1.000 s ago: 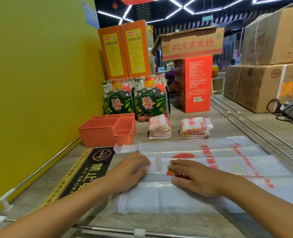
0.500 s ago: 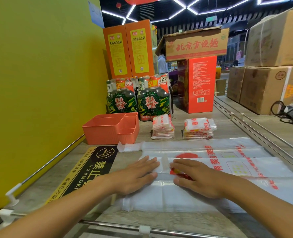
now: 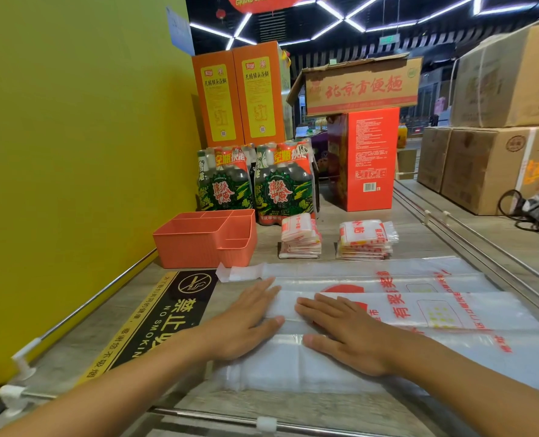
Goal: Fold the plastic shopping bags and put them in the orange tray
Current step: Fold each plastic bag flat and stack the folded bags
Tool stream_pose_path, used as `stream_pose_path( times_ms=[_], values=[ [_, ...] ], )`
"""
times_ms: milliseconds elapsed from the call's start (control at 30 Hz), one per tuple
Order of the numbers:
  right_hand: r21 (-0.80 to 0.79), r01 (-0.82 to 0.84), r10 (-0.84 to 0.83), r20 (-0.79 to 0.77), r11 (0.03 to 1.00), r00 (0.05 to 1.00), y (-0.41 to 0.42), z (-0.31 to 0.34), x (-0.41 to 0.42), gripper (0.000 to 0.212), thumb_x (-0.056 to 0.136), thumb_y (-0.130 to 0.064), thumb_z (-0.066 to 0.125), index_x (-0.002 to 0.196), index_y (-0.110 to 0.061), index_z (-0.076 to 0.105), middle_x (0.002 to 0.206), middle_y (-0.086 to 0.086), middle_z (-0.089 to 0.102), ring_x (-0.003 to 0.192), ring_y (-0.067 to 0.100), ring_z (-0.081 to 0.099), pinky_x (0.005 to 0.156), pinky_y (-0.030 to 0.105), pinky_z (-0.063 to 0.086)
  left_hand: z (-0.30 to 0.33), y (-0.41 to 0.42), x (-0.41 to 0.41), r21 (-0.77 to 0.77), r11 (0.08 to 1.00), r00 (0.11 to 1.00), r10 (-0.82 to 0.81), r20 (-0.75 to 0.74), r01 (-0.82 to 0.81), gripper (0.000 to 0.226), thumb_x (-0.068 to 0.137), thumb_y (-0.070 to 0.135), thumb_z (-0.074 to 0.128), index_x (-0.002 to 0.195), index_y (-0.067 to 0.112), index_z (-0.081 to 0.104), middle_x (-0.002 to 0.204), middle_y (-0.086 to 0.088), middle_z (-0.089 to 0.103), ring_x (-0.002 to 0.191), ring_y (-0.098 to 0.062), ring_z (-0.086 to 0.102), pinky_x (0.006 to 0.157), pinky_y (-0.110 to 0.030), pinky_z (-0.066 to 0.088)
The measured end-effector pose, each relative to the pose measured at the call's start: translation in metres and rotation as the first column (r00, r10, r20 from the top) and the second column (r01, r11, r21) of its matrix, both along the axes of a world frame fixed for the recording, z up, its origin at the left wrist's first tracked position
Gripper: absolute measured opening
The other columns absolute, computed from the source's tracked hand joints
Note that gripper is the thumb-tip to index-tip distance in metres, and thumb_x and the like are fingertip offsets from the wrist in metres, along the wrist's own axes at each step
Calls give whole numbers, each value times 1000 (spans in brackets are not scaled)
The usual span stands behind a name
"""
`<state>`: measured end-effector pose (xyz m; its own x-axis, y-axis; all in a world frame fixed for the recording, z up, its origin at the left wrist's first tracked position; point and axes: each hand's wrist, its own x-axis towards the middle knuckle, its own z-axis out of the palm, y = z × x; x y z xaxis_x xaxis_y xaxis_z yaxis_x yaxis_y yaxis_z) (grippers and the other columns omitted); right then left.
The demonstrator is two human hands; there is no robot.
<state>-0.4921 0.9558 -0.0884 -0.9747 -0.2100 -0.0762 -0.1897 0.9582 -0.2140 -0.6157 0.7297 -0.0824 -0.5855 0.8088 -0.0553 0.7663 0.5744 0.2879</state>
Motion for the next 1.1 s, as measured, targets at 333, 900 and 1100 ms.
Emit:
stream_pose_path(
  times_ms=[333, 900, 1100],
  values=[
    [2, -7, 7, -18, 1000, 1000, -3, -2, -3, 67, 101, -65, 18, 160, -39, -1, 165, -22, -9, 151, 2, -17, 120, 27, -12, -1, 0, -10, 286, 895, 940, 326, 101, -342, 28, 103, 30, 49, 121, 19, 67, 127, 5, 46, 128, -15, 22, 97, -22, 20],
    [-39, 3, -3, -12, 999, 1000, -4, -2, -3, 68, 102, -65, 19, 160, -37, -2, 166, -20, -8, 150, 1, -15, 117, 25, -13, 7, 28, 9, 467, 499, 521, -37, 853, -730, 52, 90, 20, 74, 135, 18, 49, 121, -10, 70, 106, -23, 72, 100, -37, 54],
    [-41, -3, 2, -20, 999, 1000, -4, -2, -3, 69, 101, -67, 19, 160, -38, -3, 166, -20, -8, 151, 1, -16, 120, 27, -11, 3, 55, 20, 501, 527, 602, 25, 798, -687, 32, 92, 2, 67, 123, 8, 59, 102, -11, 77, 95, -24, 74, 83, -35, 60]
  ],
)
